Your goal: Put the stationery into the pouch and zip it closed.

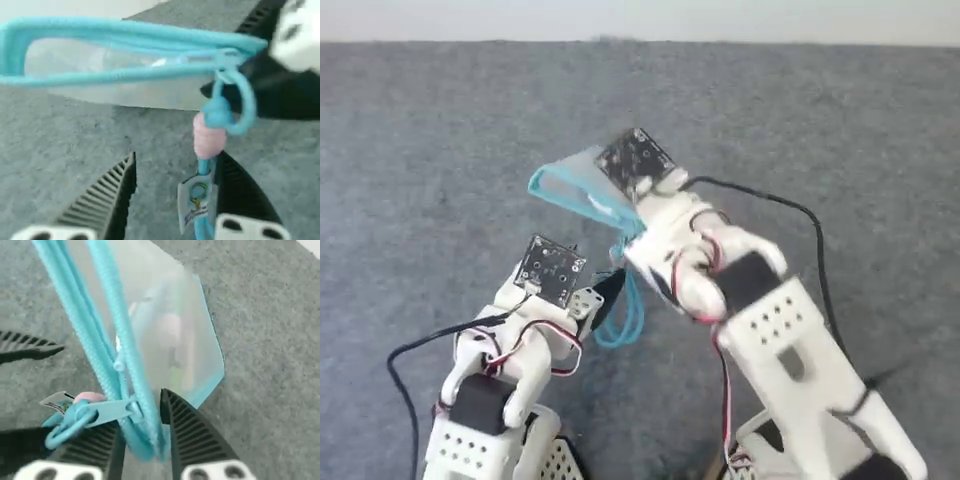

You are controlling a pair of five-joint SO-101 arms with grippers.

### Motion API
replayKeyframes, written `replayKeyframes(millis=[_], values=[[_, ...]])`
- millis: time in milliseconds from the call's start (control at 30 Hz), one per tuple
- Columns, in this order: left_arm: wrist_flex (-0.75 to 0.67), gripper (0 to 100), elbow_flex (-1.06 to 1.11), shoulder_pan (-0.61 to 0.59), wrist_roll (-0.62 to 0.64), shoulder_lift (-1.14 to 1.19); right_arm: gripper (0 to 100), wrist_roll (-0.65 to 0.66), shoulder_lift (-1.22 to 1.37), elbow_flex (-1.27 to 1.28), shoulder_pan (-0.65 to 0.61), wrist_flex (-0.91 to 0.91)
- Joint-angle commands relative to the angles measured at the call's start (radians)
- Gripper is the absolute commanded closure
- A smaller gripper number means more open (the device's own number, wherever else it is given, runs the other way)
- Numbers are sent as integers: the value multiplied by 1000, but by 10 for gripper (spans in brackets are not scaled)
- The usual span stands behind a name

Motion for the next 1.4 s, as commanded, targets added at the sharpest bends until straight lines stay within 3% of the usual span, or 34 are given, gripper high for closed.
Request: replayKeyframes(millis=[0, 133, 367, 533, 733, 900, 1367], values=[[-84, 757, 13, 3, 52, -9, 992, -8, -142, 52, -73, 4], [-89, 757, 16, 8, 54, -9, 992, -6, -194, 114, -142, 1], [-89, 773, 18, 2, 54, -9, 992, 40, -193, 190, -150, -56], [-92, 1000, 19, 0, 44, -11, 992, 95, -193, 275, -148, -128], [-146, 990, 81, -52, 46, -11, 992, 141, -193, 313, -139, -136], [-186, 990, 113, -126, 48, -11, 992, 141, -173, 319, -51, -174], [-190, 990, 134, -187, 44, -11, 992, 216, 150, 250, 131, -323]])
